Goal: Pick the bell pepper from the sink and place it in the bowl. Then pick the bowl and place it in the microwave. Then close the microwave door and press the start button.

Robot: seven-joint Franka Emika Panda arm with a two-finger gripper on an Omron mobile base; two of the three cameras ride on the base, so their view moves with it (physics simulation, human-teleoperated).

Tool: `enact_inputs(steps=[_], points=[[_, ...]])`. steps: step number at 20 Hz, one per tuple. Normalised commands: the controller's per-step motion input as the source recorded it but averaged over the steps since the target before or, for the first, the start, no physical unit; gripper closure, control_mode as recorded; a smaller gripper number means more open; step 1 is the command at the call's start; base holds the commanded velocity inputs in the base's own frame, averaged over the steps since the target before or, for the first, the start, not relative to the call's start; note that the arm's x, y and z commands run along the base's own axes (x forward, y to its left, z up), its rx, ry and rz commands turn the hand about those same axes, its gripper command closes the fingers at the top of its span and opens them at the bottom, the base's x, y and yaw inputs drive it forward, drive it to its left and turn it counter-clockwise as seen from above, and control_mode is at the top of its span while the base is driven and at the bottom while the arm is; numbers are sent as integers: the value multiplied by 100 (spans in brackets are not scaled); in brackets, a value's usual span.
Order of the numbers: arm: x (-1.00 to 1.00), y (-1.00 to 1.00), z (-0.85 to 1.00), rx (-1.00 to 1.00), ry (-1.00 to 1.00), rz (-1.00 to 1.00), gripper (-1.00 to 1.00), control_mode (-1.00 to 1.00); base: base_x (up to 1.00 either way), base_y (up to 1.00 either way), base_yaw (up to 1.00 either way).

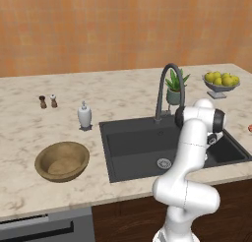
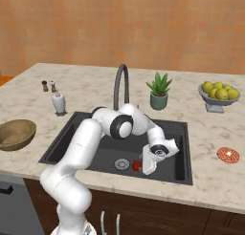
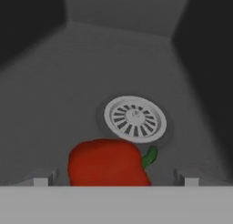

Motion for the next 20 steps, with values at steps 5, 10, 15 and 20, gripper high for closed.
enact_inputs(steps=[5, 10, 15, 20], points=[[-2, 2, -30, 0, 5, 0, -100, -100, 0, 0, 0], [-1, 12, -26, 0, 3, 2, -100, -100, 0, 0, 0], [0, 15, -12, 0, 0, 3, 100, -100, 0, 0, 0], [0, 1, 0, 0, 0, 5, 100, -100, 0, 0, 0]])
